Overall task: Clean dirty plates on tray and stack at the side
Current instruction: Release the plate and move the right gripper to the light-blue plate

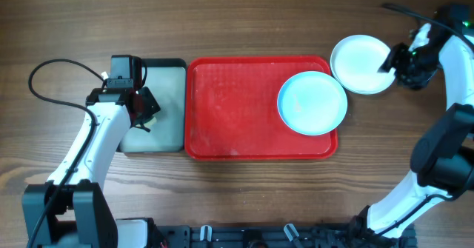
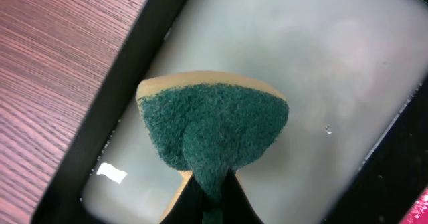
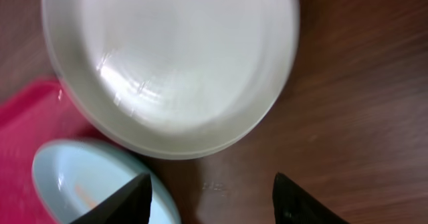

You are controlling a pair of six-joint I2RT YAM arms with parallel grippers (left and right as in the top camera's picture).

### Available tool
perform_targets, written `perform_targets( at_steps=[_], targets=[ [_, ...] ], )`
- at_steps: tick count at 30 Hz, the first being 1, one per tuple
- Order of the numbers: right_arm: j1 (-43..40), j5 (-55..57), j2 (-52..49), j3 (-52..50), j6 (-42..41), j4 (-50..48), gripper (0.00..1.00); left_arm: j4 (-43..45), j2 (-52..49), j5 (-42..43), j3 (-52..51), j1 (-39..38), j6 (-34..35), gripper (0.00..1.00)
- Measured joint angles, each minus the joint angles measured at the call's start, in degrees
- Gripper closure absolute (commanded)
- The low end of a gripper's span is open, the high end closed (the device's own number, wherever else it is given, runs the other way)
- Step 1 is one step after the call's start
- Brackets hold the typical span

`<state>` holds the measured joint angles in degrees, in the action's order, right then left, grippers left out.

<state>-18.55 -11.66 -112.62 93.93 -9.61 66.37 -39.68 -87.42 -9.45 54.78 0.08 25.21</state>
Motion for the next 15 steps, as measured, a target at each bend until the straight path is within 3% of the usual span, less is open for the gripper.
perform_targets(
  at_steps=[3, 7, 13, 15],
  targets=[
    [3.80, -0.81, 0.66, 0.13, 3.04, 8.28, 0.45, 0.07, 0.00, 0.90, 0.00, 0.00, 0.00, 0.96],
    [9.25, 0.72, 0.74, -1.49, 4.96, 10.47, 0.55, 0.07, 0.00, 1.42, 0.00, 0.00, 0.00, 0.96],
    [15.67, 5.84, 0.90, -10.95, 5.25, 1.33, 0.58, -0.33, 0.00, 2.05, 0.00, 0.00, 0.00, 0.96],
    [16.59, 8.13, 0.90, -13.46, 5.18, -2.36, 0.72, -0.28, 0.00, 2.05, 0.00, 0.00, 0.00, 0.96]
  ],
)
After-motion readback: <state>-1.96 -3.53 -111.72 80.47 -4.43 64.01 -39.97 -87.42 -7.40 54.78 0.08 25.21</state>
